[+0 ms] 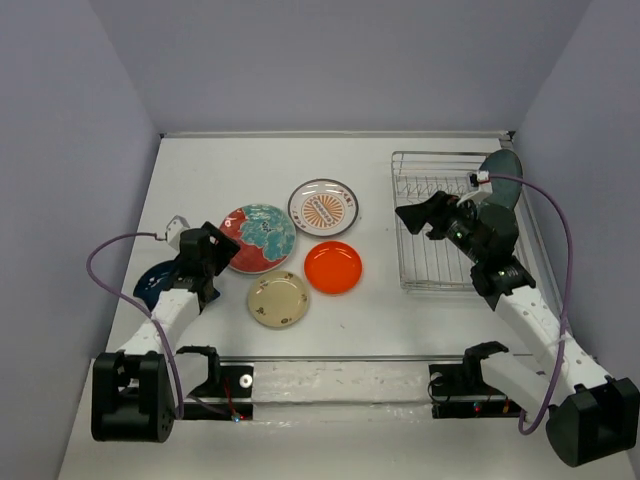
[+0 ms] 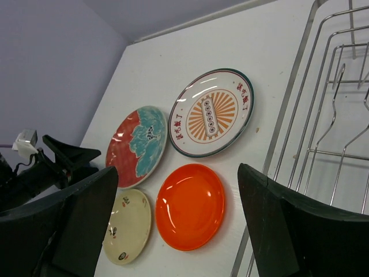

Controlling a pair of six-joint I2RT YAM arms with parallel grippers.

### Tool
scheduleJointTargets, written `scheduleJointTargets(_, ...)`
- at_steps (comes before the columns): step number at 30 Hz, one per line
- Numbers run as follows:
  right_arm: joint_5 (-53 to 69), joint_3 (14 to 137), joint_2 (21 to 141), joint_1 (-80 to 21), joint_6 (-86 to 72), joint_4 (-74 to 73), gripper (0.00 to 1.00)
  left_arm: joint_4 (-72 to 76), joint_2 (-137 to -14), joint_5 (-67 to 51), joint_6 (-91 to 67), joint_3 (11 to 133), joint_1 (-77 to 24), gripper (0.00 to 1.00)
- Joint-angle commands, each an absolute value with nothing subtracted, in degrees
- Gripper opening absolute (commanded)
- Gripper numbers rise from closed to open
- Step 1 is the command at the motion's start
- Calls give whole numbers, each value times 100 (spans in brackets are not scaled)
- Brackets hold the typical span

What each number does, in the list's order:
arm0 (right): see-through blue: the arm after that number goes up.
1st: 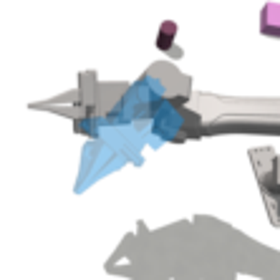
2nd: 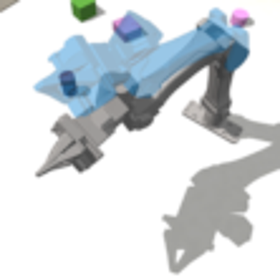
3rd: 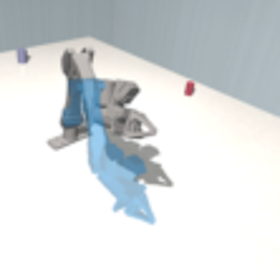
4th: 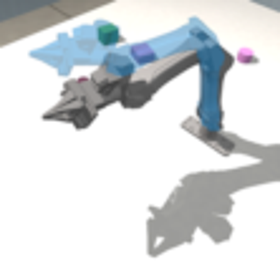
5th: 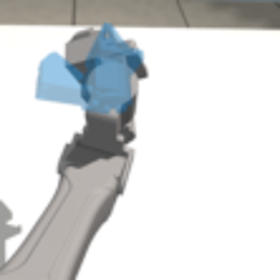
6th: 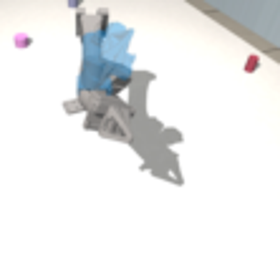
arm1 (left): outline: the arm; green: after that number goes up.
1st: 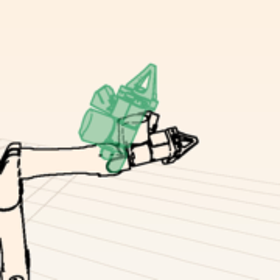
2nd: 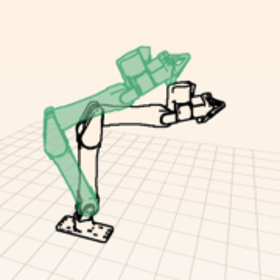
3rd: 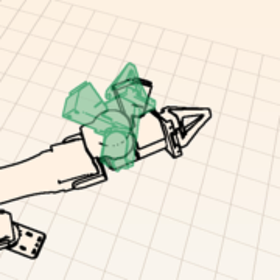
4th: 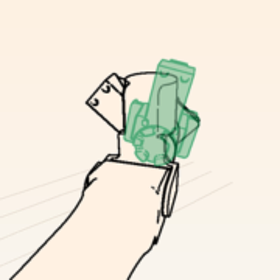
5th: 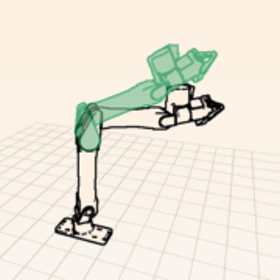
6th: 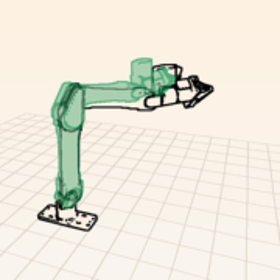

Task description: Load the plates into the dish rack

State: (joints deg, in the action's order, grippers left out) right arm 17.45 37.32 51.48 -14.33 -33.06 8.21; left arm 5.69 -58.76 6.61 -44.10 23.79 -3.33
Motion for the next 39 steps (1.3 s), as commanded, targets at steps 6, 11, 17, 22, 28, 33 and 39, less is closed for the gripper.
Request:
scheduleJointTargets(6, 2153, 3621, 5264, -1468, -3445, 1362, 86, 1897, -6635, 449, -4500, 2233, -44, 82)
scheduleJointTargets(11, 2241, 3516, 5326, -1468, -3542, 1625, 84, 2495, -7224, 193, -4623, 2206, 97, 75)
scheduleJointTargets(17, 2285, 3472, 5405, -1468, -3568, 1714, 82, 3075, -7803, 246, -4781, 2136, 114, 66)
scheduleJointTargets(22, 2224, 3375, 5344, -1468, -3595, 1828, 81, 3489, -8130, 211, -4869, 2100, 114, 46)
scheduleJointTargets(28, 2276, 3401, 5458, -1468, -3604, 1837, 80, 3630, -7657, 474, -4913, 1846, 123, 5)
scheduleJointTargets(33, 2303, 3463, 5546, -1468, -3586, 1828, 80, 3350, -6859, 650, -4869, 1688, 141, 5)
scheduleJointTargets(39, 2461, 3823, 5914, -1984, -3384, 1582, 84, 2621, -5401, 633, -4860, 1705, 141, 6)
